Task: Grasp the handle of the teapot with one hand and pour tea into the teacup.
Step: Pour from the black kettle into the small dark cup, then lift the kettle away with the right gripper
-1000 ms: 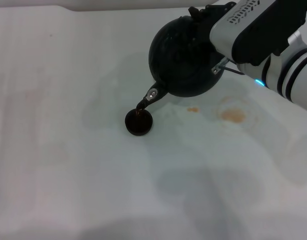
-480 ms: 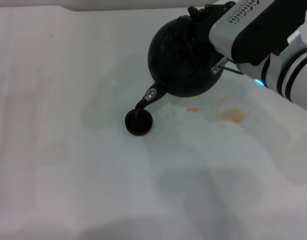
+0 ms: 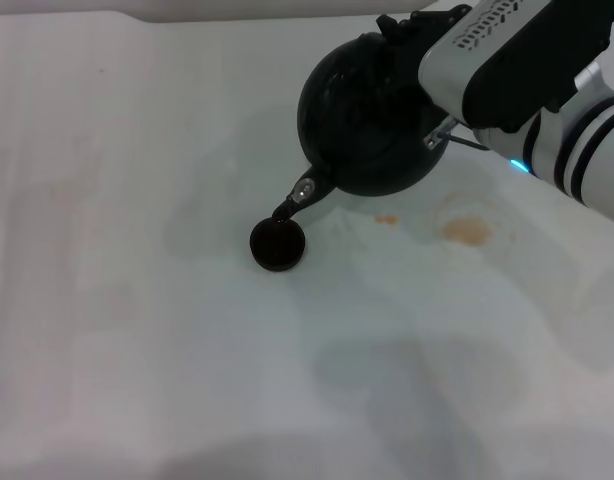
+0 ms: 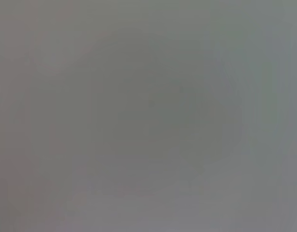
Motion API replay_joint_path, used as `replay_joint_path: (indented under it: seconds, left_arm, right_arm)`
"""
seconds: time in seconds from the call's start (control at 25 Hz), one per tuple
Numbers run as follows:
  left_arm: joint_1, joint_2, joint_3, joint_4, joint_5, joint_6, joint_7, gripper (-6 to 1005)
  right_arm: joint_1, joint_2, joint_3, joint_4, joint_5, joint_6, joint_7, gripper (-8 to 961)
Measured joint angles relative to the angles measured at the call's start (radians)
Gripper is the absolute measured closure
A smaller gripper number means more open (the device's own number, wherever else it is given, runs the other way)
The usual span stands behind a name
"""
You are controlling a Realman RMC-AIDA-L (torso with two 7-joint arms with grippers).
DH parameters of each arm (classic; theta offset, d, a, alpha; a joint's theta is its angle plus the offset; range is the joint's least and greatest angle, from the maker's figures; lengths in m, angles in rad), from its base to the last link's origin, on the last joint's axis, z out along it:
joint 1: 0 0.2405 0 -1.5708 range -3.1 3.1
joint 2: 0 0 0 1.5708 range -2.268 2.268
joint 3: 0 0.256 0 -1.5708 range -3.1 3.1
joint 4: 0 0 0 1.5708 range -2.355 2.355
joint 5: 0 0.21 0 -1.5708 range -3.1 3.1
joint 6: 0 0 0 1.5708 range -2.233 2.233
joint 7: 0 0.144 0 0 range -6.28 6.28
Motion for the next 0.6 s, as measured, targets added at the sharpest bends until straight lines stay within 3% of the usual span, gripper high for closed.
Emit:
replay_joint_path:
  seconds: [0.6]
  left_arm:
    - [0.000, -0.002, 0.000, 0.000, 0.000, 0.000, 0.000, 109]
  right_arm:
    - [-0.004, -0.001, -0.002, 0.000, -0.002, 0.002, 0.046, 758]
